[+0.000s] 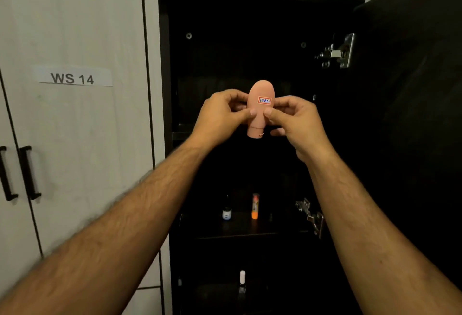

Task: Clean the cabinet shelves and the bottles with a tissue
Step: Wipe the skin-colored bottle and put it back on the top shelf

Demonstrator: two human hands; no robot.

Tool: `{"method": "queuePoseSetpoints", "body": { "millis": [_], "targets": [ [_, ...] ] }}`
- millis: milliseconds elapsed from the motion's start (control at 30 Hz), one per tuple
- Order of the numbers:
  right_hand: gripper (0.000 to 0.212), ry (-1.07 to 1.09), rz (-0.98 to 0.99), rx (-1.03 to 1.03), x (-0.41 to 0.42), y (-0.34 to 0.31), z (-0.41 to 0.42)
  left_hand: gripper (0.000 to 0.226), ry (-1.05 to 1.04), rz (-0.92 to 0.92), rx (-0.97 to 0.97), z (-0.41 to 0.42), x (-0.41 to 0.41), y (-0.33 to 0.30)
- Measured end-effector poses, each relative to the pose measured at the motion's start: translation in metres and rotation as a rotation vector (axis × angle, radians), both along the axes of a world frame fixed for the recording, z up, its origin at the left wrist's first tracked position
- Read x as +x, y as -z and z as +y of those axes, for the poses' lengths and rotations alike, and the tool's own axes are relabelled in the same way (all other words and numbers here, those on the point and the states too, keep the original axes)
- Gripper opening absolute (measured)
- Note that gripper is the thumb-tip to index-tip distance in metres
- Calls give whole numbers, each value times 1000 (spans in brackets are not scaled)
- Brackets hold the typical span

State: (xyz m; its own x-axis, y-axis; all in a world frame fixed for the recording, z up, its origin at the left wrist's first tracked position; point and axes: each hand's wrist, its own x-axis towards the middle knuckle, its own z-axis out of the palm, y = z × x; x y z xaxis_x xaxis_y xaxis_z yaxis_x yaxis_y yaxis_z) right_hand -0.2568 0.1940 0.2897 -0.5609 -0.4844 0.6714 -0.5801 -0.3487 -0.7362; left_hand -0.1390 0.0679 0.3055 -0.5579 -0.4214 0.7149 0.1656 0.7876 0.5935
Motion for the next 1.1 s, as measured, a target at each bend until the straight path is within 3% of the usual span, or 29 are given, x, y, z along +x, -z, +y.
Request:
{"method": "queuePoseSetpoints", "body": {
  "millis": [300, 733, 1100],
  "targets": [
    [13, 43, 16, 69, -43, -46, -46, 22, -32, -53, -50, -38, -35, -42],
    [10, 38, 33, 338, -70, -46, -98, 16, -139, -189, 92, -78, -53, -29],
    [10, 50, 24, 370, -70, -42, -103, 17, -155, -214, 128, -82, -56, -24]
  ]
}}
